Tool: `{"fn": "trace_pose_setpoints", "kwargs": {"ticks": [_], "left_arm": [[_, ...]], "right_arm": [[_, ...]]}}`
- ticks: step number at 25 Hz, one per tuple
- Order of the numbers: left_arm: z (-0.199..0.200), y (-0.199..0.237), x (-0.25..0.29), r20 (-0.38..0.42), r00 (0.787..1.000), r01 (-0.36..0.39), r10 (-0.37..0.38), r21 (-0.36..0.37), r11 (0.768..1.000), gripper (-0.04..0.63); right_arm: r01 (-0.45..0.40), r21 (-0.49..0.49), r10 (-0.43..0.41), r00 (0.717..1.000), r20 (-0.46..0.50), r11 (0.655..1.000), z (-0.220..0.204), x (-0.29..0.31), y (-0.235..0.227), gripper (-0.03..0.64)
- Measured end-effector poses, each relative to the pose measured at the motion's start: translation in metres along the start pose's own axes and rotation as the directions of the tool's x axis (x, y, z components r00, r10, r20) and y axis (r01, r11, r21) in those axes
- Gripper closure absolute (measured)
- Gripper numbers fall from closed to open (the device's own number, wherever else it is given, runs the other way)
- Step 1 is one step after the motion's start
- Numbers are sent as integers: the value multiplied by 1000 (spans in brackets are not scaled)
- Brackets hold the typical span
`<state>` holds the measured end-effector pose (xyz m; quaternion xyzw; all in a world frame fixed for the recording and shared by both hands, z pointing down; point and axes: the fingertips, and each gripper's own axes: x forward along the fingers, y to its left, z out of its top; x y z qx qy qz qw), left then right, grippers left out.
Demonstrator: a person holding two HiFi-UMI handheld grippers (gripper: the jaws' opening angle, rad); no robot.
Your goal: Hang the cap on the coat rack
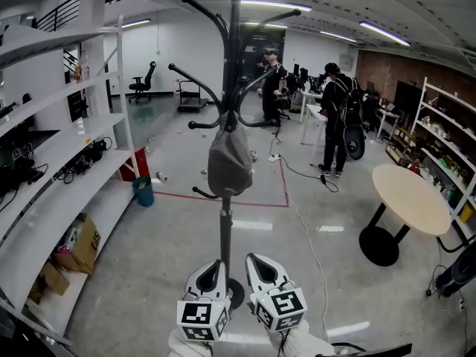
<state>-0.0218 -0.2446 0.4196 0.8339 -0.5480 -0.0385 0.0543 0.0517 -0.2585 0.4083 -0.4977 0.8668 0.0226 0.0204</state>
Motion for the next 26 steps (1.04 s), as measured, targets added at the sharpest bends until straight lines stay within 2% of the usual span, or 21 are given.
{"fn": "trace_pose_setpoints", "kwargs": {"ticks": [8,26], "left_arm": [[6,-9,2,9,1000,5,-6,32,999,592],[2,-14,1,6,1000,12,-12,35,999,592]], "right_arm": [[4,13,-4,1000,19,1000,4,-4,-7,607],[-2,17,2,1000,7,1000,-2,-9,-7,607]]}}
